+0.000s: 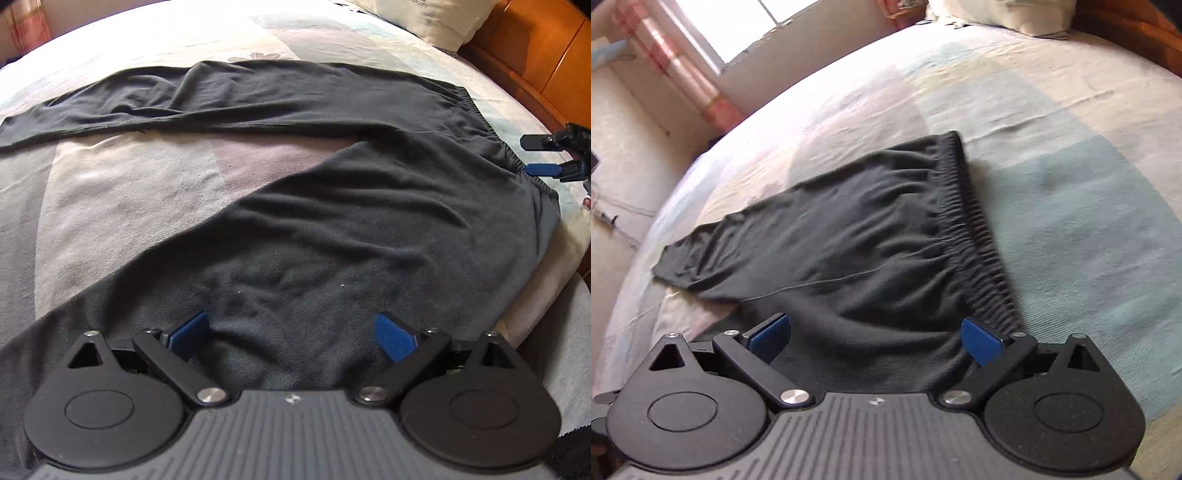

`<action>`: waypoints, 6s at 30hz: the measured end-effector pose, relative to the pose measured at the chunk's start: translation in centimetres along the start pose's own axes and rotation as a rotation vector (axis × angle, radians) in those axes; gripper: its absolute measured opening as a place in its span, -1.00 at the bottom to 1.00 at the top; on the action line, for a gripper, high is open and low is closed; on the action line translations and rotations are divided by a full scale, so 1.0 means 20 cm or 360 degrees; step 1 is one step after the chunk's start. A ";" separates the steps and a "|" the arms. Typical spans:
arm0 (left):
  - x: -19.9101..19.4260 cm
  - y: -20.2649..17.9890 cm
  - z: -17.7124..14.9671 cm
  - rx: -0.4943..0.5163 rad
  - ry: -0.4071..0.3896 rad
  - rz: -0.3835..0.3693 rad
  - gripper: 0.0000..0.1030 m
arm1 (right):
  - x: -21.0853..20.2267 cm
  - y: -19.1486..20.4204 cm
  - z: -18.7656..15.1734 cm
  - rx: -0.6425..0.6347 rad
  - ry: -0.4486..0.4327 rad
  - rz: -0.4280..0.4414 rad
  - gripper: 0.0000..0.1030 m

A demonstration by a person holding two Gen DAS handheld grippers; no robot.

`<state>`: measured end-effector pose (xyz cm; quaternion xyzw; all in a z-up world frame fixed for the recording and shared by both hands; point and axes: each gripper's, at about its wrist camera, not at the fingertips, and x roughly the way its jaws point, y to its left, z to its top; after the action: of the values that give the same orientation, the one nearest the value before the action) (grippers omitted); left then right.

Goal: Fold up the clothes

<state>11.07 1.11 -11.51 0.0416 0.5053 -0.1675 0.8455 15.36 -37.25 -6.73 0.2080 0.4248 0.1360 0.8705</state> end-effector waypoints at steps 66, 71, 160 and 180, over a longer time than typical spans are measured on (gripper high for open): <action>-0.13 0.14 -0.01 -0.0411 -0.0083 -0.0012 0.95 | 0.15 0.35 -0.49 -0.0503 -0.0126 -0.0526 1.00; -0.08 0.16 -0.05 -0.0486 -0.0052 0.0001 0.95 | 0.15 0.36 -0.49 -0.0505 -0.0113 -0.0534 1.00; -0.44 1.13 -0.51 -0.0978 -0.0286 0.0437 0.97 | 0.14 0.43 -0.43 -0.0525 0.0055 -0.0574 1.00; -0.23 0.34 -0.39 -0.0317 -0.0058 0.0314 0.99 | 0.16 0.74 -0.61 -0.0952 0.0153 -0.0270 1.00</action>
<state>4.77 10.54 -12.01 0.0038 0.4973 -0.0332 0.8669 6.62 -19.92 -8.58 -0.1002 0.4225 0.1916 0.8802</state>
